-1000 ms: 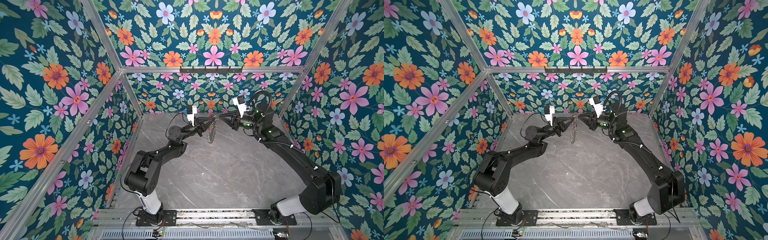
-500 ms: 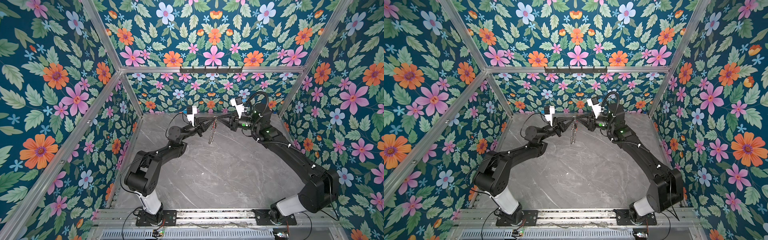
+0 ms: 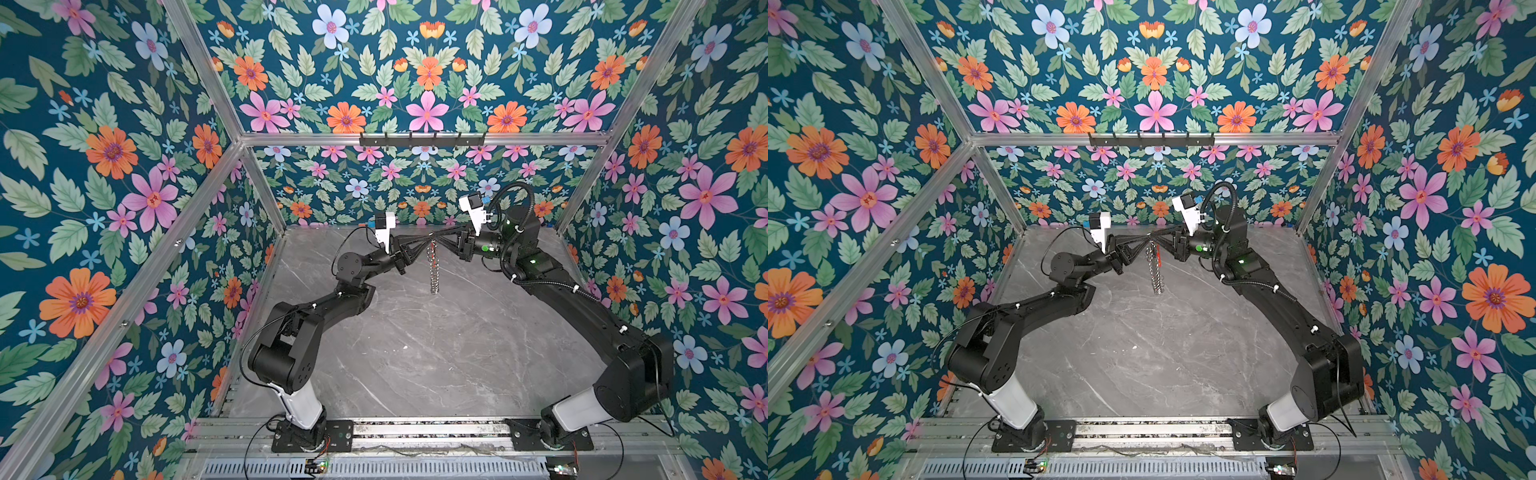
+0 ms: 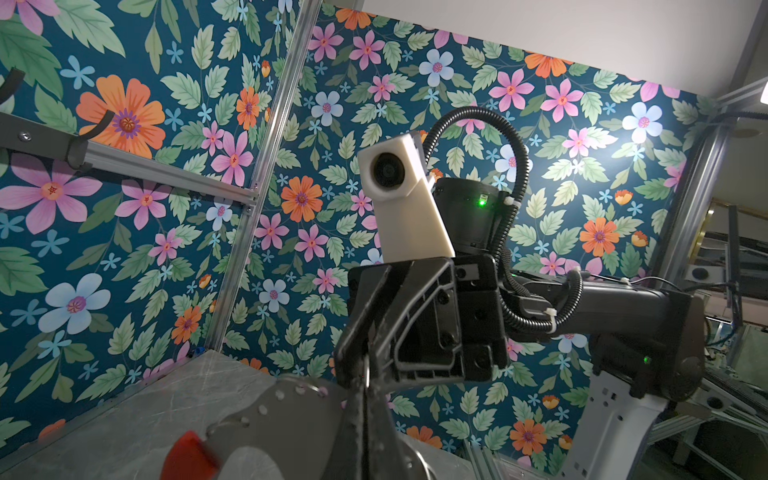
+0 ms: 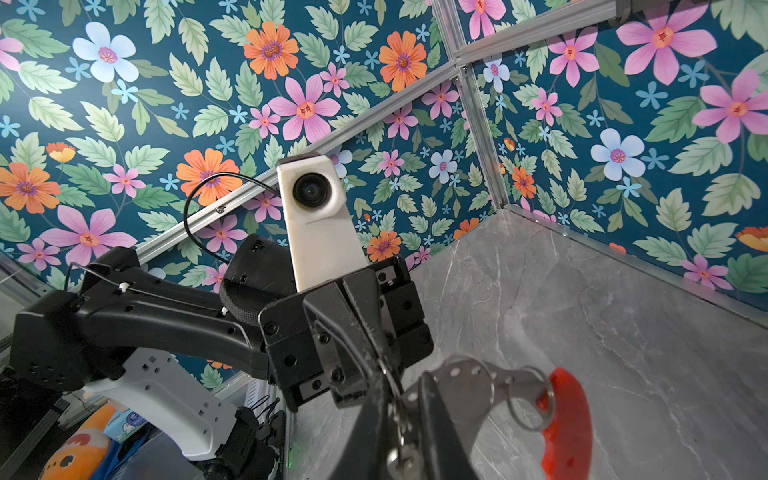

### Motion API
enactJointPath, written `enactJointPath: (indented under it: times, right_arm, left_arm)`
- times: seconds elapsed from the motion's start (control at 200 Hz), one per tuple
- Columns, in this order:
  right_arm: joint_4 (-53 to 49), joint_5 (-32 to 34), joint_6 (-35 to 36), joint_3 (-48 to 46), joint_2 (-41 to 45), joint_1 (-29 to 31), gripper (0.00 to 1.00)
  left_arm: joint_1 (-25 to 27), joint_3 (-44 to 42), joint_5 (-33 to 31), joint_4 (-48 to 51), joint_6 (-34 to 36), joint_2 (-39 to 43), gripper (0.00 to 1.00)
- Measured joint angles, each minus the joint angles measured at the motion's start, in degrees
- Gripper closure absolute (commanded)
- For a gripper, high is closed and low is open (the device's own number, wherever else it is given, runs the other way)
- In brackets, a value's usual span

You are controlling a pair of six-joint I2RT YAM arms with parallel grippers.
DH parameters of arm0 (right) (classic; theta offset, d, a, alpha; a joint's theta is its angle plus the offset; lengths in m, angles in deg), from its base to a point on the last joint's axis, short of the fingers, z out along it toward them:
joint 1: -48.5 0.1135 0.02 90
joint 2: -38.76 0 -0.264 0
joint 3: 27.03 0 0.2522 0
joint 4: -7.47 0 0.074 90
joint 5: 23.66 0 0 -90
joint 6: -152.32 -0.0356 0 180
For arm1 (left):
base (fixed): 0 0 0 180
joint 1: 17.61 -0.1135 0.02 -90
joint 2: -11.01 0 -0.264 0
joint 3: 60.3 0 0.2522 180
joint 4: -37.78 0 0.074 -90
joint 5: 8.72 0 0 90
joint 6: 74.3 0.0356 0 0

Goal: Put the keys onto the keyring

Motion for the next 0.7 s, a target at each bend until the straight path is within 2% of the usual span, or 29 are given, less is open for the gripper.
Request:
enactJointPath:
  times: [0.095,0.325,0.415,0.485,0.58,0.7]
  right_arm:
    - [0.2,-0.6,0.2,0.0,0.0,0.0,1.0]
    - [0.2,-0.9,0.3,0.4,-0.1,0.0,1.0]
    - [-0.2,-1.1,0.6,0.7,-0.1,0.0,1.0]
    - [-1.6,-1.2,1.0,1.2,0.0,0.1,1.0]
    - [-4.7,-0.8,3.8,2.2,0.1,0.1,1.0]
    - [-10.9,0.1,9.1,3.8,0.2,0.2,1.0]
  left_arm:
    - [-0.1,0.1,0.0,0.0,-1.1,0.0,1.0]
    - [0.0,0.2,-0.1,0.0,-1.3,0.0,1.0]
    - [-0.1,0.2,0.1,0.2,-0.9,0.2,0.8]
    - [-0.7,-0.5,1.3,2.0,1.1,1.6,0.71]
    - [-2.0,-2.0,2.4,6.8,5.9,5.6,0.68]
    - [-3.1,-1.3,3.5,21.2,17.5,11.2,0.66]
